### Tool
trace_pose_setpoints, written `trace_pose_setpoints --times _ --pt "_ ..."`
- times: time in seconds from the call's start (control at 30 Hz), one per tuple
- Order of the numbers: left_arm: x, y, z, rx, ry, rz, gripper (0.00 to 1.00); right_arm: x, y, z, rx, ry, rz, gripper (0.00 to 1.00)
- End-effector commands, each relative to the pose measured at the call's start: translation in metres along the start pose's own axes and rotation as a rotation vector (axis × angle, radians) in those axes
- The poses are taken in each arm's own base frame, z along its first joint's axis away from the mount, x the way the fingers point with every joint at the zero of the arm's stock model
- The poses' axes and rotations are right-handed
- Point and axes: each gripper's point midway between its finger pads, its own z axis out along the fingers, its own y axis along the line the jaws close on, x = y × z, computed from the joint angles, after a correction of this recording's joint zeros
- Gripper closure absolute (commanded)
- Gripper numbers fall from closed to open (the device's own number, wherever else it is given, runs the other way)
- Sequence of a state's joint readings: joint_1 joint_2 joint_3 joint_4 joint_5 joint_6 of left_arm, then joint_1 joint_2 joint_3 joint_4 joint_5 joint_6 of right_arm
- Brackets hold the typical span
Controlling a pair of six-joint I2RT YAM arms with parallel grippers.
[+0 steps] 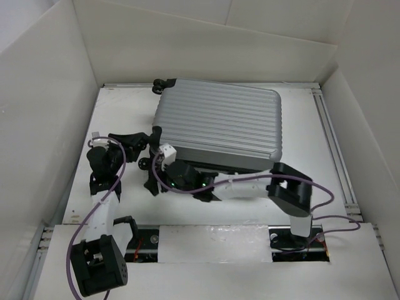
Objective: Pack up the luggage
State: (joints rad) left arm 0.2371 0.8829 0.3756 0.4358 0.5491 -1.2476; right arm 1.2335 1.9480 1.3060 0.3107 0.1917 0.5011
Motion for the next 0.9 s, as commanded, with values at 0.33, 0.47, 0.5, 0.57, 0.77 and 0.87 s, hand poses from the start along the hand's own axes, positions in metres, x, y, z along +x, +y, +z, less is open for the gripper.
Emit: trace_pose_setpoints --times 0.33,0.47,0.5,0.57,0.77,0.87 --pt "0.050 -0.061 -0.024 0.282 0.251 0.152 1.00 -0.063 -0.135 -0.272 0.428 -0.300 0.266 0.39" --pt "0.051 -0.047 -0.027 0.248 0.229 0.189 1.00 -0.120 -0.203 -0.381 0.694 -0.599 0.377 0.81" --pt "0.051 -0.045 -0.027 0.242 0.220 0.202 1.00 -0.128 -0.230 -0.406 0.835 -0.646 0.354 0.82" --pt "0.049 -0.046 -0.030 0.243 0.191 0.251 1.00 -0.145 -0.253 -0.415 0.970 -0.637 0.321 0.79" --pt "0.052 -0.027 -0.038 0.192 0.170 0.313 1.00 -0.154 -0.347 -0.418 1.134 -0.490 0.368 0.63" --pt "0.052 -0.025 -0.040 0.188 0.160 0.346 1.00 -0.138 -0.378 -0.411 1.120 -0.435 0.419 0.63"
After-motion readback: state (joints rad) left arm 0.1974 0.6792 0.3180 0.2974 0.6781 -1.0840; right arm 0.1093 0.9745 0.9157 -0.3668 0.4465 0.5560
